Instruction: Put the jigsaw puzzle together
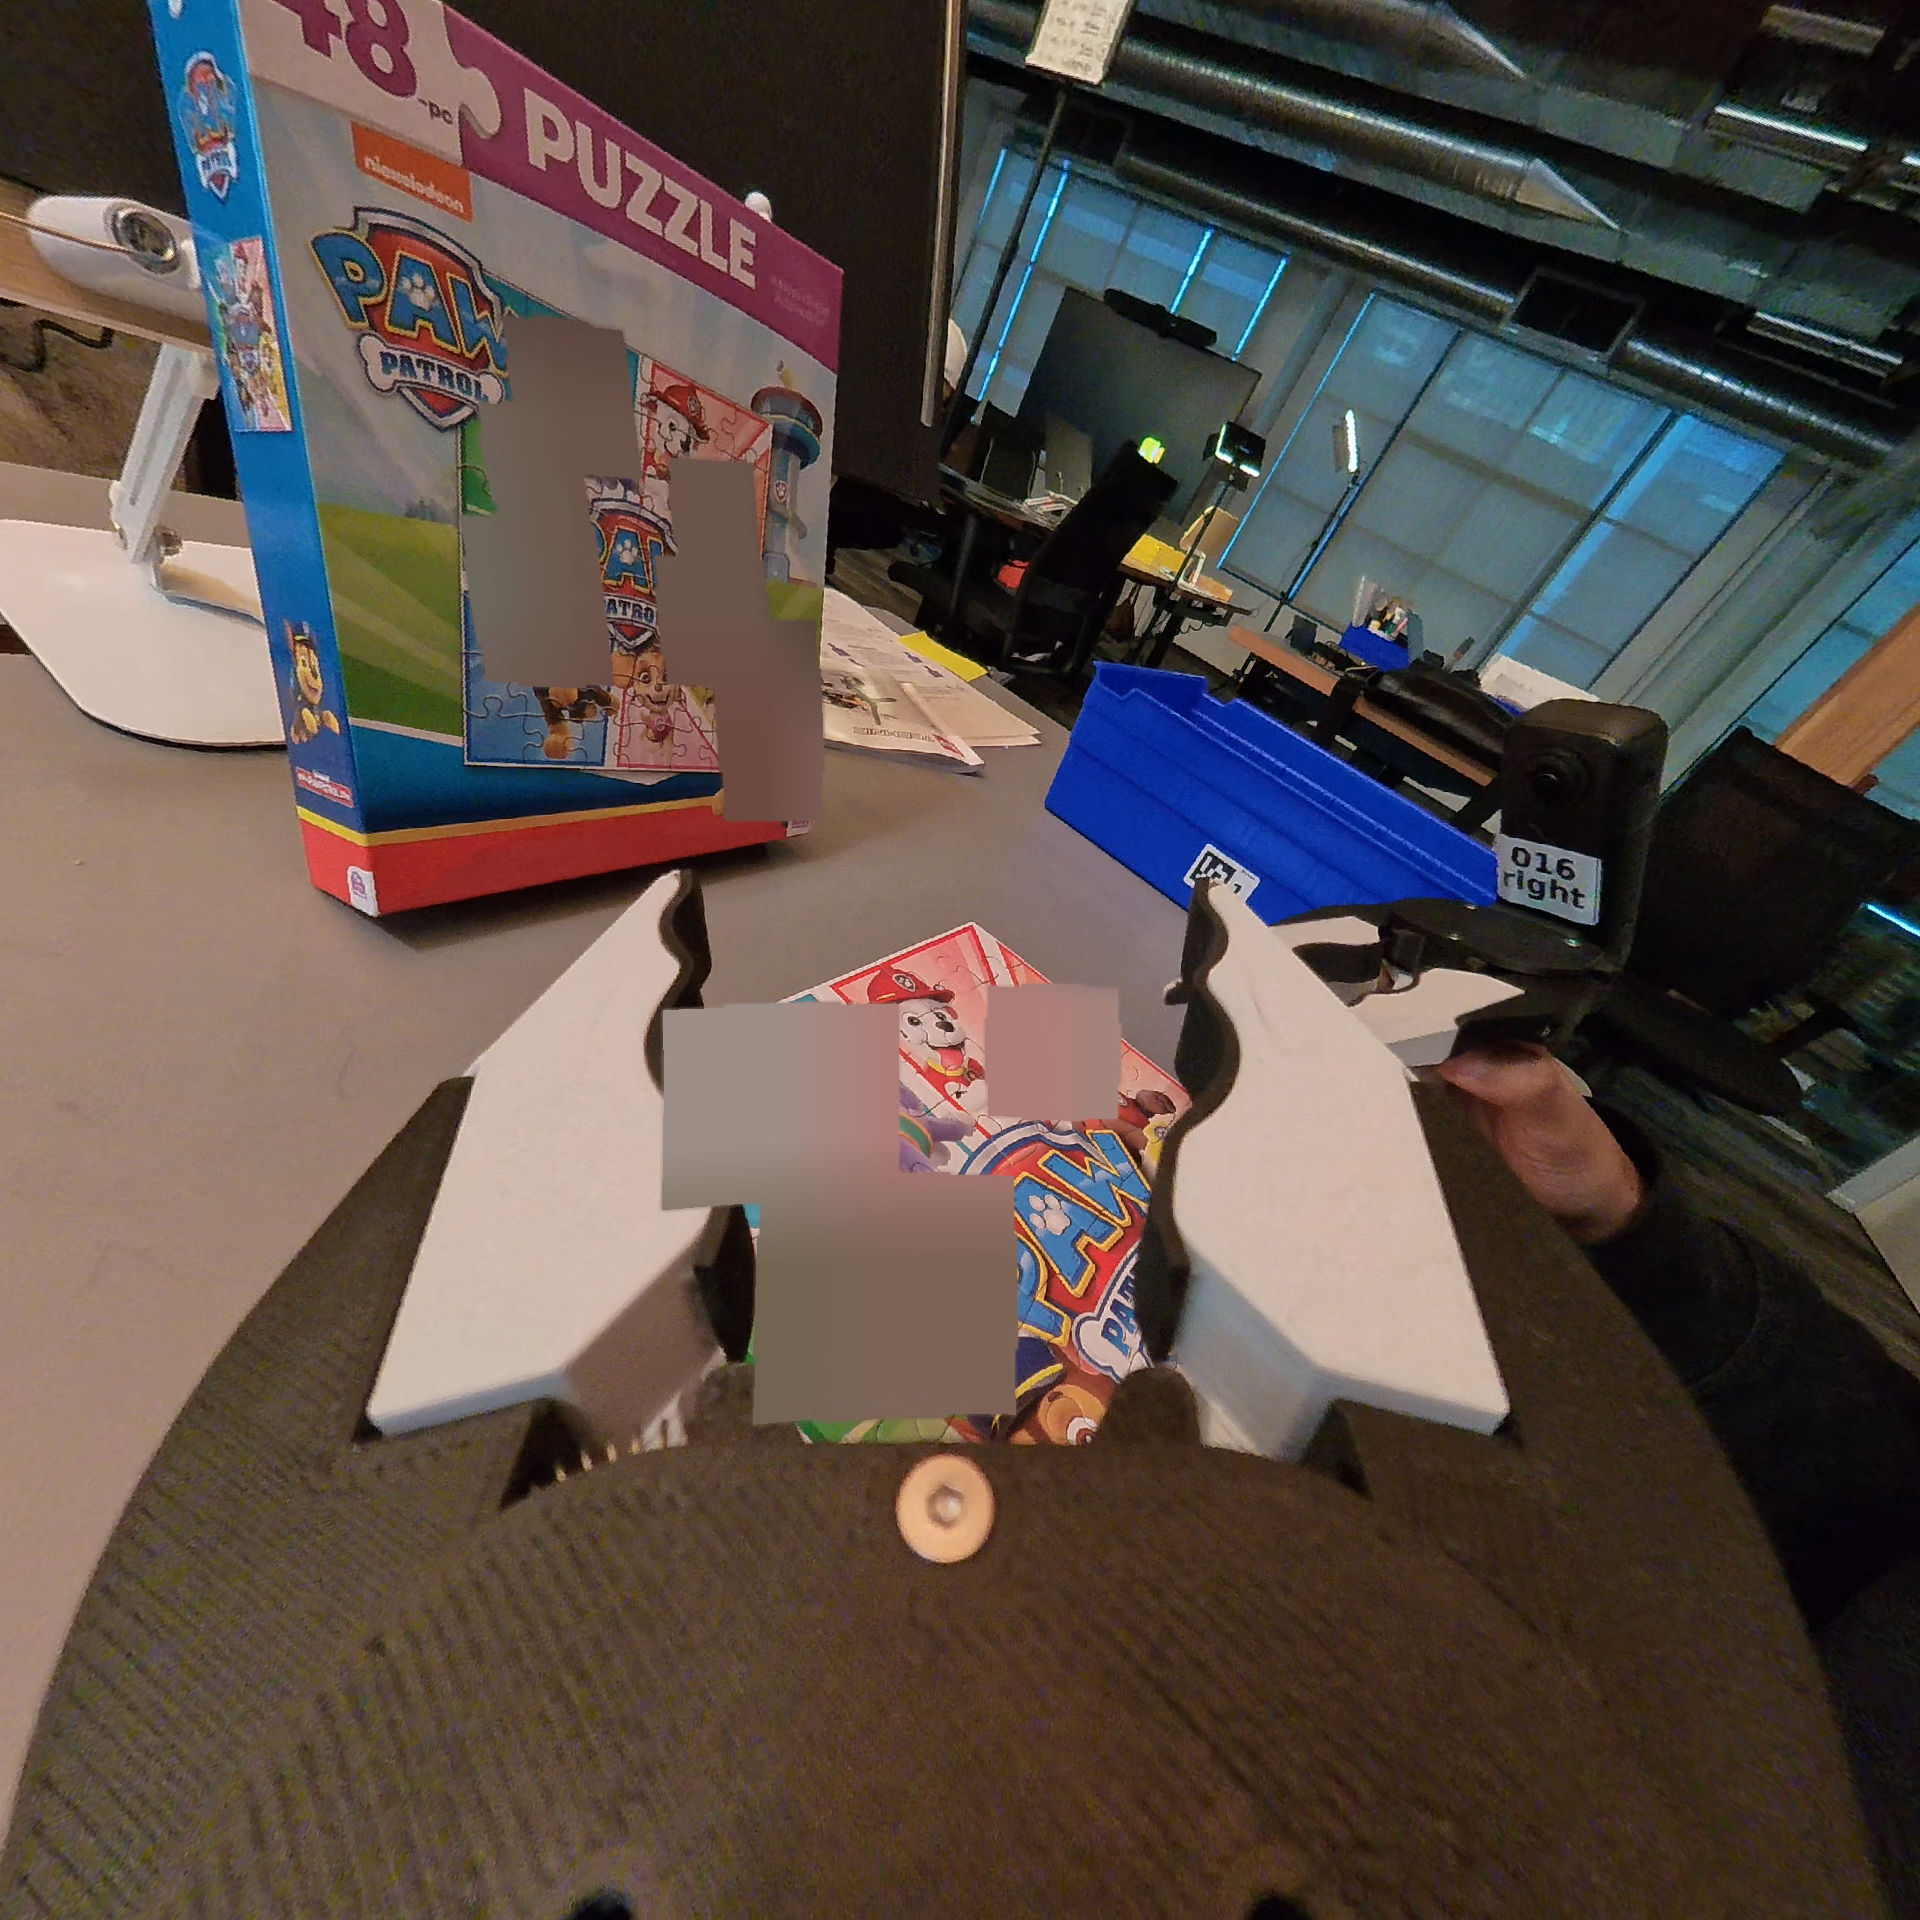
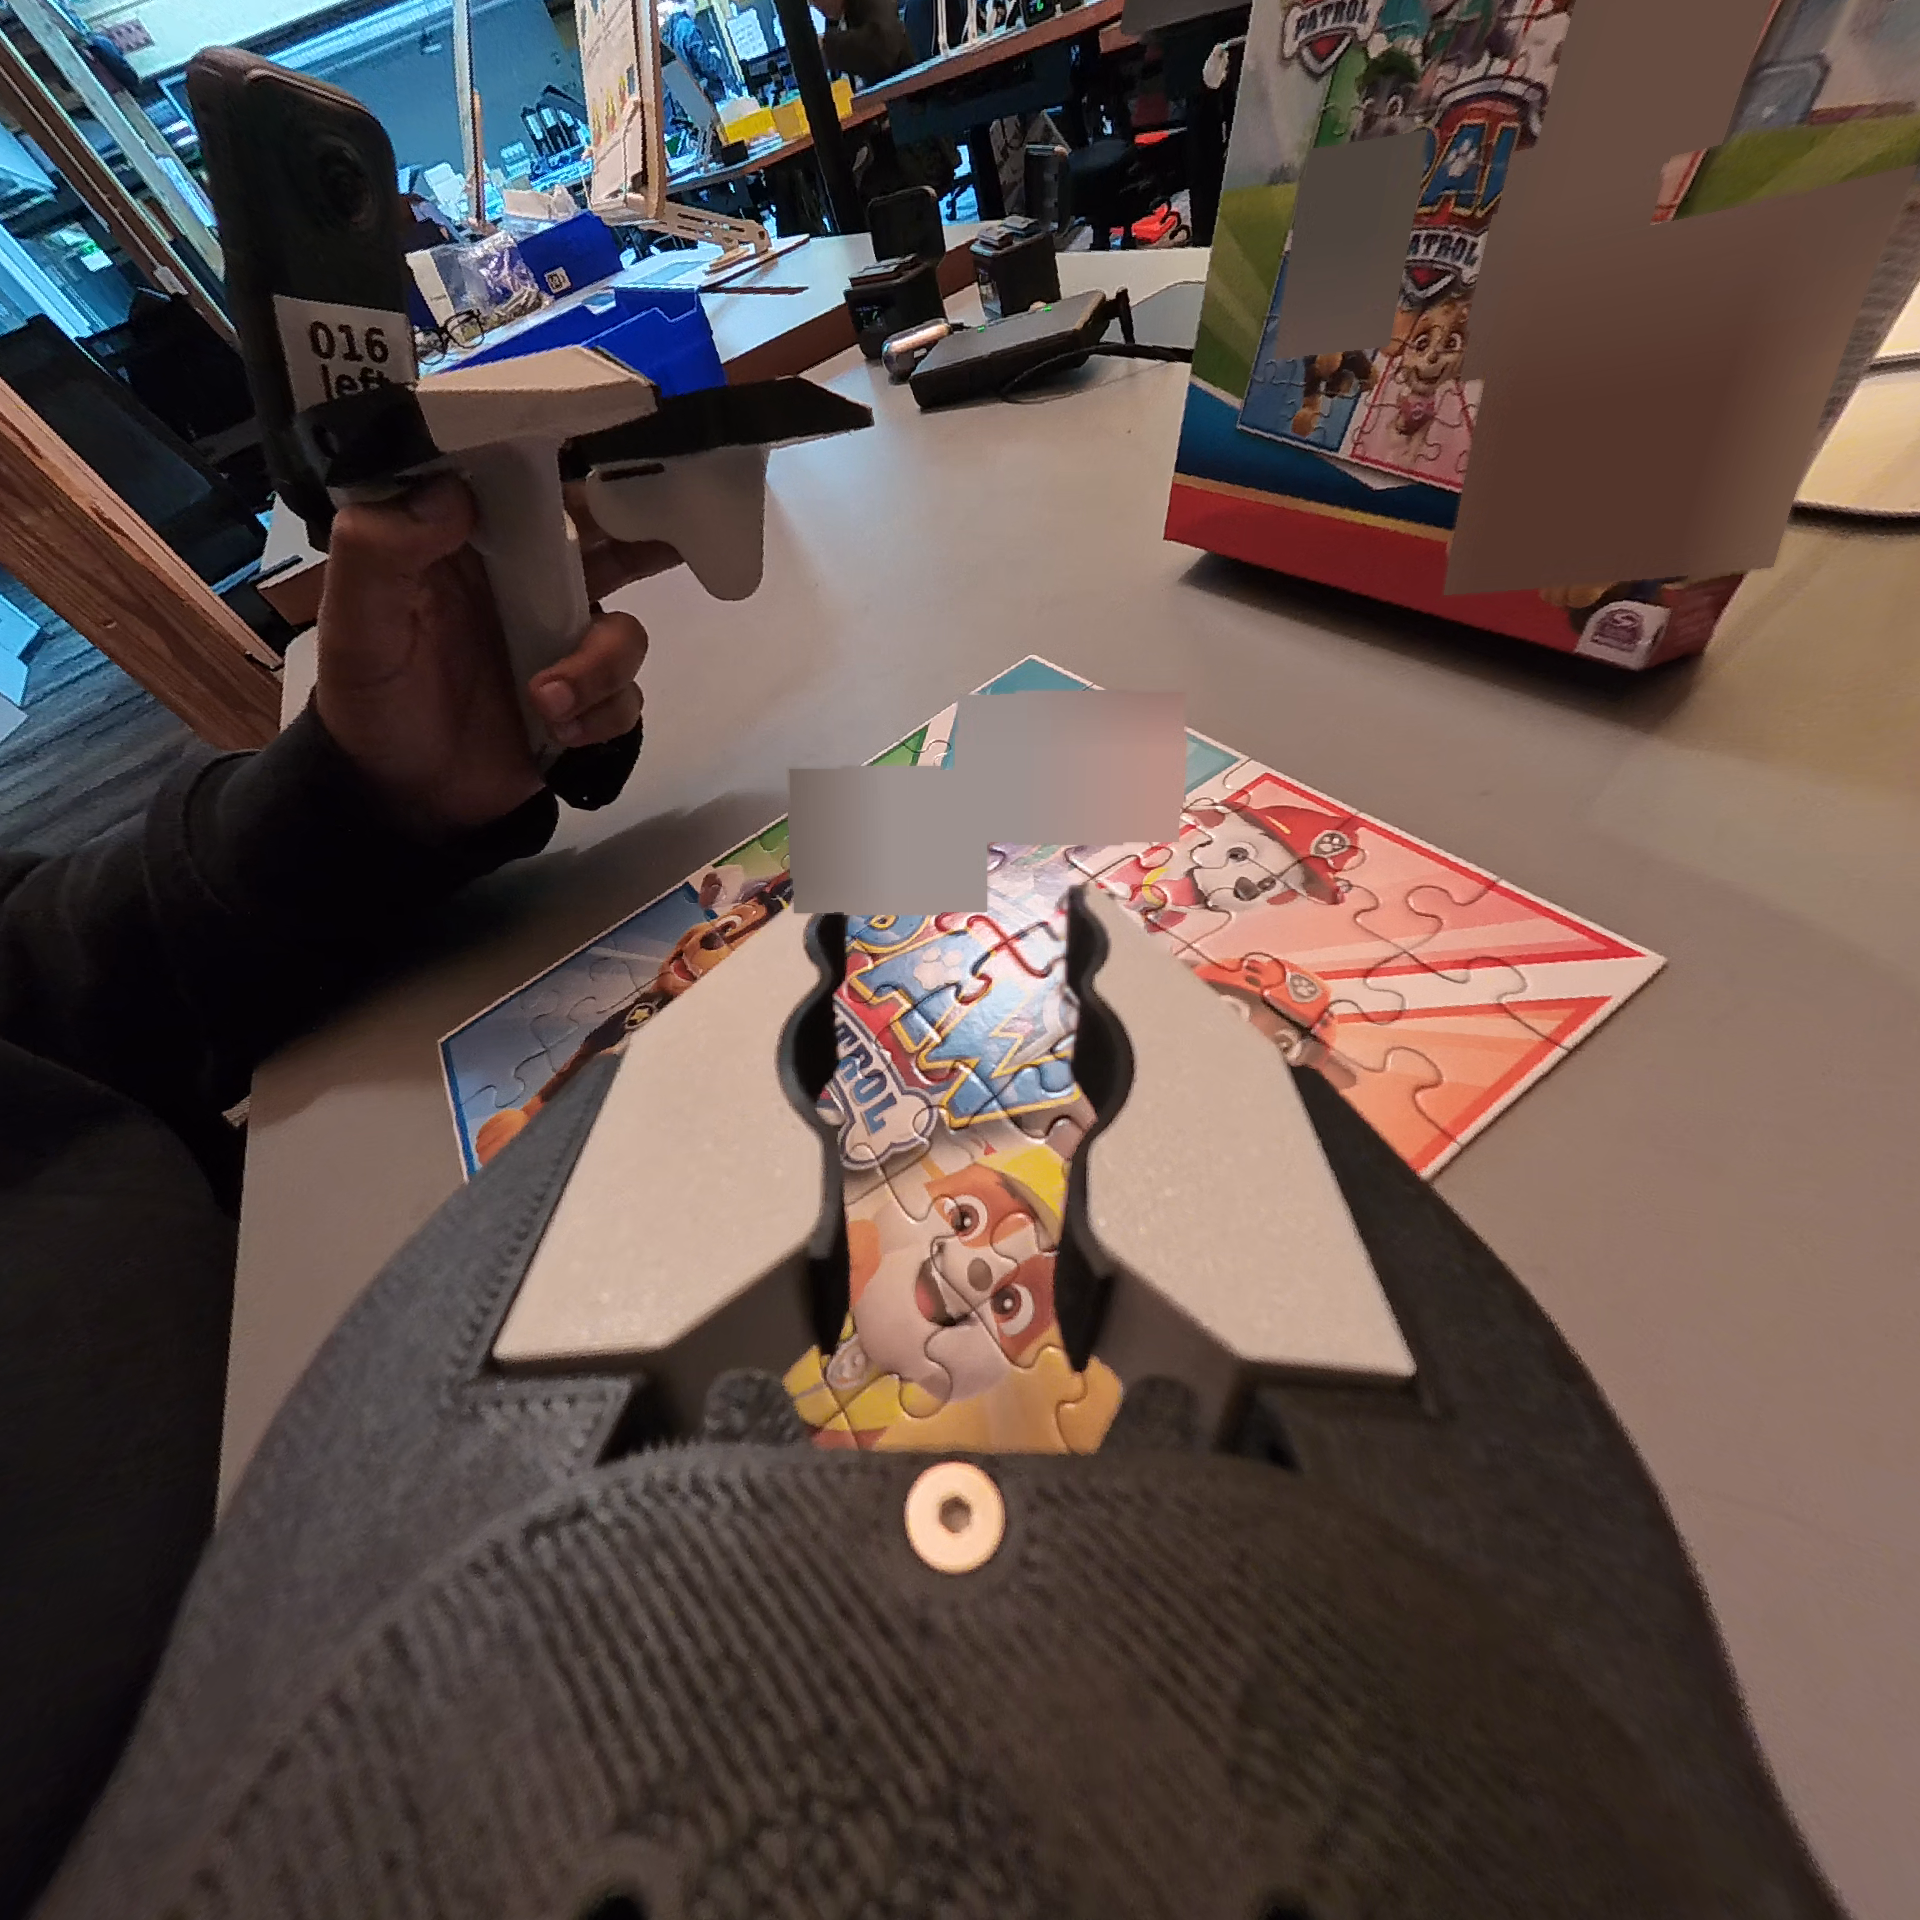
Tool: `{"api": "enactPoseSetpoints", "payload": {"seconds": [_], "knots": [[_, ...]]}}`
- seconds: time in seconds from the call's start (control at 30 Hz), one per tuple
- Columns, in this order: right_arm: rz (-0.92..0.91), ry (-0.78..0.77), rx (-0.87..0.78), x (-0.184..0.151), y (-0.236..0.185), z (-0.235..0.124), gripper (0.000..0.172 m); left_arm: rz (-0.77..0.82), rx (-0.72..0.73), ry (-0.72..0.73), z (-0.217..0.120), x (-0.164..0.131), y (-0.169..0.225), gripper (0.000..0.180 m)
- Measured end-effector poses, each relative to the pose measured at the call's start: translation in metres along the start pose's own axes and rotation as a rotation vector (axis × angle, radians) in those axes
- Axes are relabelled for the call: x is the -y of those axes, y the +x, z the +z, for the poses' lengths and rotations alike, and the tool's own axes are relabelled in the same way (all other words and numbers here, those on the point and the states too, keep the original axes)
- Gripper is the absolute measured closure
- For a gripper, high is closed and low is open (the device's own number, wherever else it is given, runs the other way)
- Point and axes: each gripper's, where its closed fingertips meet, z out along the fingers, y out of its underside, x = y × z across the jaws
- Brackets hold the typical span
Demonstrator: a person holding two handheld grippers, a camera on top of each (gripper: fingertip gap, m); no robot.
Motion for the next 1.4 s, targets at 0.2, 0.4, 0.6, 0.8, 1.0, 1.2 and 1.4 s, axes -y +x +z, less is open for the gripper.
{"api": "enactPoseSetpoints", "payload": {"seconds": [0.2, 0.4, 0.6, 0.8, 1.0, 1.2, 1.4], "knots": [[-0.021, 0.027, -0.035, 0.004, 0.004, -0.002, 0.121, 0.002, 0.000, 0.000, 0.000, 0.000, 0.000, 0.089], [-0.033, 0.037, -0.062, 0.006, 0.007, -0.003, 0.117, 0.019, 0.008, -0.005, 0.000, -0.001, 0.001, 0.089], [-0.061, 0.058, -0.161, 0.009, 0.020, -0.008, 0.093, 0.027, 0.005, -0.016, 0.000, -0.003, 0.002, 0.091], [-0.081, 0.087, -0.214, 0.015, 0.026, -0.012, 0.080, 0.043, 0.004, -0.034, 0.002, -0.006, 0.004, 0.092], [-0.136, 0.060, -0.243, 0.012, 0.027, -0.011, 0.077, 0.064, 0.013, -0.083, 0.006, -0.015, 0.004, 0.091], [-0.361, -0.164, -0.343, -0.016, 0.050, -0.021, 0.104, 0.114, 0.025, -0.114, 0.009, -0.020, 0.006, 0.092], [-0.207, -0.235, -0.340, -0.032, 0.073, -0.048, 0.116, 0.127, 0.020, -0.130, 0.010, -0.023, 0.008, 0.092]]}}
